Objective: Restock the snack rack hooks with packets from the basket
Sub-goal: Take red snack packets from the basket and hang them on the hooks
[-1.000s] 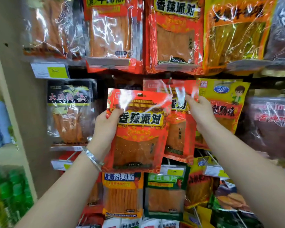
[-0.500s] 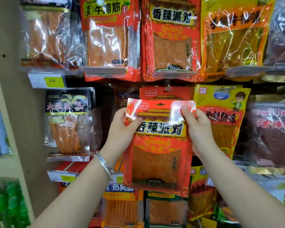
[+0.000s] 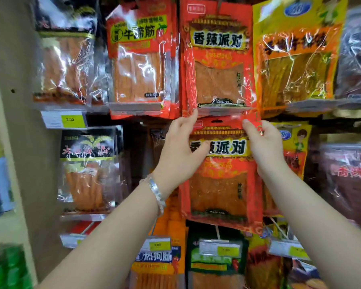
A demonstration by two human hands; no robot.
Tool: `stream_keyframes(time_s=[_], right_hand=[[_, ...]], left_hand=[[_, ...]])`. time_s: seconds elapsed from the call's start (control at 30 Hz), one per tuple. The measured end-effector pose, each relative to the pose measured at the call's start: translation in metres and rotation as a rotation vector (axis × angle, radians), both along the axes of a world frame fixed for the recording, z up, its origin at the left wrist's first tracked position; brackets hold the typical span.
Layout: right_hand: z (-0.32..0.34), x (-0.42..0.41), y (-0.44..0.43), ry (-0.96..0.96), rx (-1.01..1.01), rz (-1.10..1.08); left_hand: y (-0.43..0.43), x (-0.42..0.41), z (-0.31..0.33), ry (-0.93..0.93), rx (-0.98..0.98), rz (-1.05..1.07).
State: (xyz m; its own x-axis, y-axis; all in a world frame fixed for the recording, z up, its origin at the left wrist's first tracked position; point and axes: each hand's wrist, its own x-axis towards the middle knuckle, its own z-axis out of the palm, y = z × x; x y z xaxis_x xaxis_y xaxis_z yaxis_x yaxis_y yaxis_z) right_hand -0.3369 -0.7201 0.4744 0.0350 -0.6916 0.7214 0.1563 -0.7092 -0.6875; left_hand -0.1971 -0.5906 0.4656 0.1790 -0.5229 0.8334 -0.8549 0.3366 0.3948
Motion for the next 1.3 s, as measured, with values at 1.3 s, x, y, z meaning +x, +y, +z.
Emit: stream_keyframes(time_s=[1.3], right_hand=[[-0.087,0.070,-0.071,1.287,-0.230,-0.272]], left_hand=[[-0.108,0.082,-0.109,-0.337,0.825,0.266]])
